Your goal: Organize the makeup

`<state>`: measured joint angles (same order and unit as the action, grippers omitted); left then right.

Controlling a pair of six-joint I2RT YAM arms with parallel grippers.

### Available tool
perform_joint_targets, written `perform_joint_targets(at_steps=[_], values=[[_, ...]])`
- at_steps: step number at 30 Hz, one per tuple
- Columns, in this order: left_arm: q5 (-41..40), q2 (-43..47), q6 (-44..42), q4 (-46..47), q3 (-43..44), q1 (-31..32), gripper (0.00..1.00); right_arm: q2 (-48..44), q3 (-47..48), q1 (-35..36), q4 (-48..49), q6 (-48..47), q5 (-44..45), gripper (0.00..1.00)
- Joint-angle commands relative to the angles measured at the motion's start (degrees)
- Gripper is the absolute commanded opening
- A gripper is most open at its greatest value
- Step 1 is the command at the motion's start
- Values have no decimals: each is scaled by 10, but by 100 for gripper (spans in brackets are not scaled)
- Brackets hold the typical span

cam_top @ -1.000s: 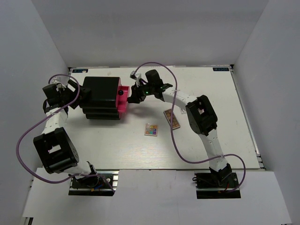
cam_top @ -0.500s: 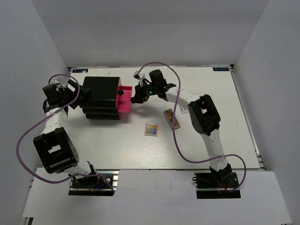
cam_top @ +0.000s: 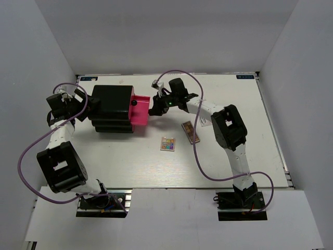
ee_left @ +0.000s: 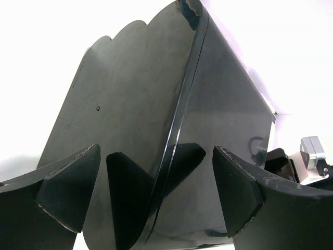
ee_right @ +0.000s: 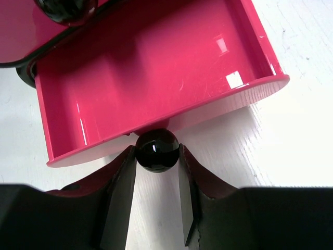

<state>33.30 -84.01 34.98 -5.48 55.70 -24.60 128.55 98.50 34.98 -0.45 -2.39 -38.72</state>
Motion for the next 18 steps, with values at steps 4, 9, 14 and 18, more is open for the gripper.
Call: perform_joint_targets(at_steps=[4,9,14,18], values=[[12,10,0,13,-6,-3,98,-37,-23,-21,15,-18,44,30],[12,11,0,13,-6,-3,98,-36,-23,-20,19,-16,37,44],[14,11,-1,13,-7,-3,98,-34,-16,-19,19,-9,27,62],[18,11,-1,15,-6,-3,98,-43,-22,-20,19,-14,17,71]])
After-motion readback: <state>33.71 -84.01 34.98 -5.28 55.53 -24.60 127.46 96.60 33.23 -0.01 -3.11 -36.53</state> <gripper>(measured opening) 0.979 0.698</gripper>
